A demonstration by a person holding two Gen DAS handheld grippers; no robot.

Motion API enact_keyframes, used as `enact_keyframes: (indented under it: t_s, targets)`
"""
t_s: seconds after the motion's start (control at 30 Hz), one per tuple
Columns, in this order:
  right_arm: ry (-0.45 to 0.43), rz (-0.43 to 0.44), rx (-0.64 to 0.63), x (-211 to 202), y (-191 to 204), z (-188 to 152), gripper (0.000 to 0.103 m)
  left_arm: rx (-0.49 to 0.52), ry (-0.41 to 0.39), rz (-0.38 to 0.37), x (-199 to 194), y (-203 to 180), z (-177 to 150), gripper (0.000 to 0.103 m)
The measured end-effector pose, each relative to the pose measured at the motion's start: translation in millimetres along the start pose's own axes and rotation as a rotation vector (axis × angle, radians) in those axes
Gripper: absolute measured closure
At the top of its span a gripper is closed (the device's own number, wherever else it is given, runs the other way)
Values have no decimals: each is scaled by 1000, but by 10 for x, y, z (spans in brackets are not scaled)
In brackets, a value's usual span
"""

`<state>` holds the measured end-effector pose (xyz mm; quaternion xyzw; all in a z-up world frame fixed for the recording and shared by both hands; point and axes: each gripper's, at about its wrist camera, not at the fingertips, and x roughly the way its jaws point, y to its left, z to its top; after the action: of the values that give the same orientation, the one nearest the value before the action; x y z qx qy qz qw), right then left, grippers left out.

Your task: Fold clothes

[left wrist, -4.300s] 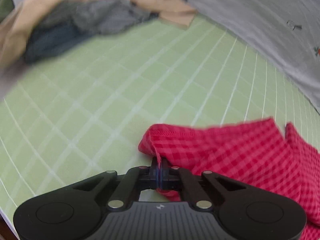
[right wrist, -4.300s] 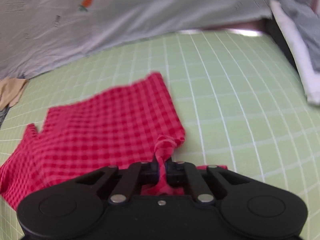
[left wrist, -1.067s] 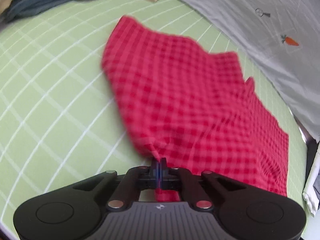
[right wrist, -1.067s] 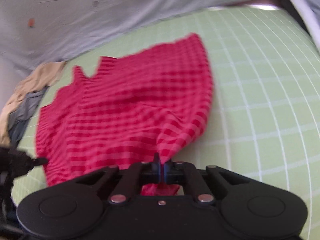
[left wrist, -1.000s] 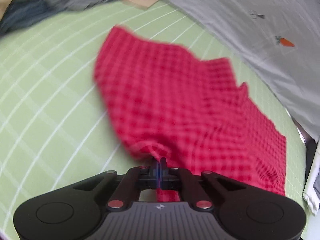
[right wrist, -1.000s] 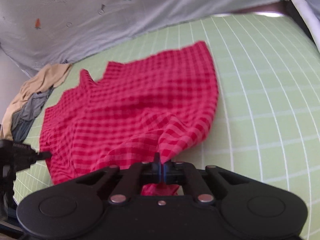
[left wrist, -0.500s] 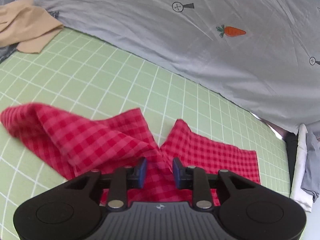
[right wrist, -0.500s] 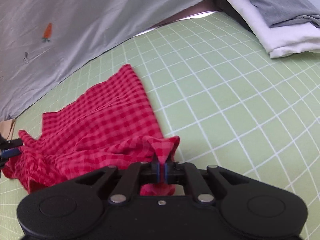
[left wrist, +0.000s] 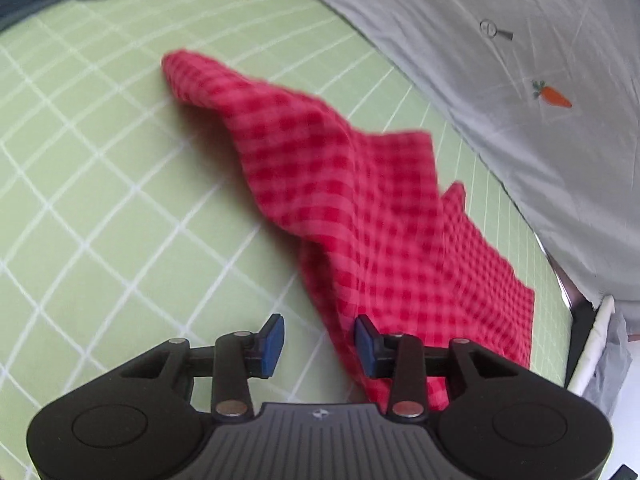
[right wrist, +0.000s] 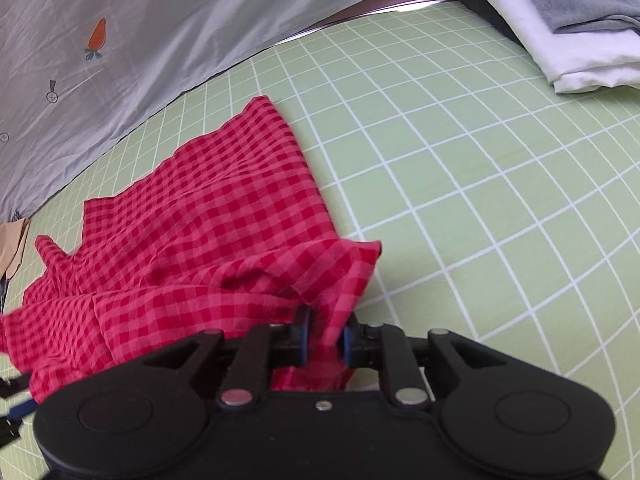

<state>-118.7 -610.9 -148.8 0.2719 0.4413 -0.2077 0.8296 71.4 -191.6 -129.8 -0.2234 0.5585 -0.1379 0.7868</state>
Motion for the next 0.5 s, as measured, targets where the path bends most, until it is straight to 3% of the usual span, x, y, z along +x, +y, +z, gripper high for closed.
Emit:
enact_keyframes:
  t_s: [0.13, 0.27, 0.43, 0.5]
  targets:
    - [-10, -5, 23, -47, -64, -9, 85, 24, 10, 5, -27, 8, -12, 63]
    - [-13, -9, 37, -75, -102, -28, 84, 66, 11, 73, -101, 110, -25, 63]
    - [-1, -5, 34, -52, -90, -38, 84, 245, 7, 171, -85, 36, -127, 64]
    - [1, -3, 23, -45, -61, -40, 84, 305, 6, 162, -38, -37, -170, 64]
